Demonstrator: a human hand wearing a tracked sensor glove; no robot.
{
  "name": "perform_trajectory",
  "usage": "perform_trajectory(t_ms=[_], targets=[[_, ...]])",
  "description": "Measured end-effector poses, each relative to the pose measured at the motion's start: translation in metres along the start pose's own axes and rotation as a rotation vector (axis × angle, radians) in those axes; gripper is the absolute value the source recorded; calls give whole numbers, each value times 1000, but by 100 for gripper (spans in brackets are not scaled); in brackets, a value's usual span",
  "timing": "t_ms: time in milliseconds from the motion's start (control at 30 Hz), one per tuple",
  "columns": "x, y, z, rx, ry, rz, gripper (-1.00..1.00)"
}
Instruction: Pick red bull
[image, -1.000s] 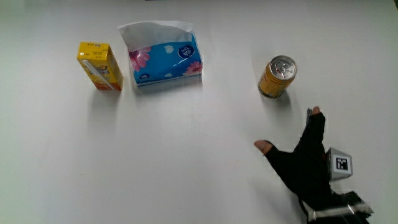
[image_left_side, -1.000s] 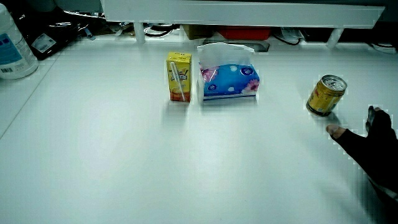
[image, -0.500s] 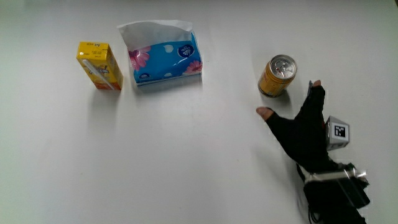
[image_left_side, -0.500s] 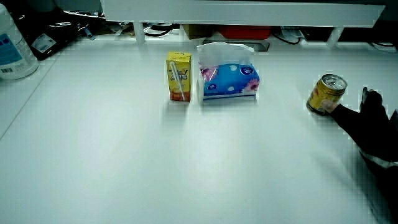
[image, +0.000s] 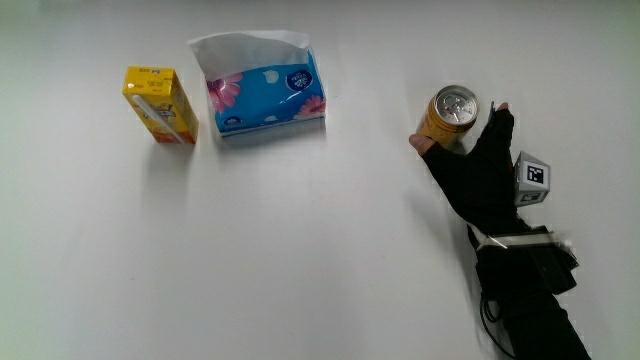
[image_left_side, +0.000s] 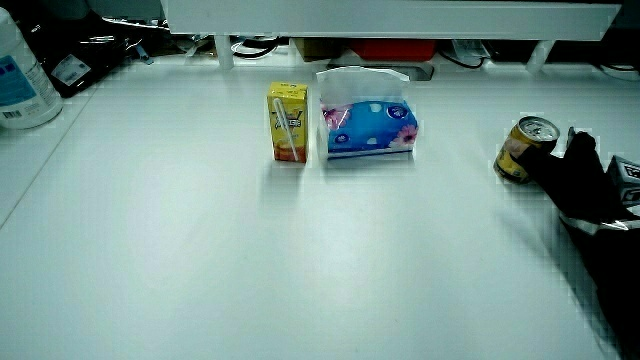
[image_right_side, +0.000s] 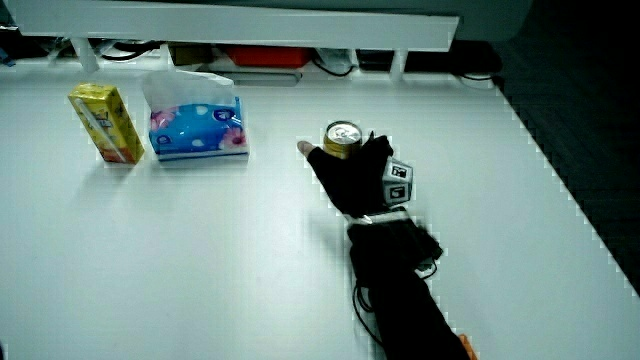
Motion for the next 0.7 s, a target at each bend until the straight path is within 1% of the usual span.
perform_trajectory(t_ms=[33,67,100,133,167,200,233,267,300,333,367,400,433,467,500,533,567,600,633,667,700], targets=[[-5,-1,-2,68,-31,38,0],[-2,2,-2,66,-31,25,0],[-6,1,-3,60,-32,31,0],[-4,4,-4,59,-36,6,0],[-2,6,-4,61,-30,1,0],[-6,5,-6,54,-25,1,0],[-1,8,-5,65,-32,-7,0],[-2,7,-6,59,-27,3,0],[3,10,-5,63,-30,-17,0],[-2,9,-6,58,-26,-3,0],[-3,8,-7,62,-34,-6,0],[-4,8,-7,61,-29,0,0],[-4,7,-7,66,-22,-5,0],[-4,6,-7,72,-27,6,3],[-5,6,-8,58,-16,-5,6],[5,10,-5,68,-4,-10,10],[-5,5,-8,72,-15,10,13],[-5,5,-7,80,-15,5,16],[1,7,-6,80,0,-2,19],[4,8,-6,95,17,-5,23],[-1,6,-7,92,18,-6,26]])
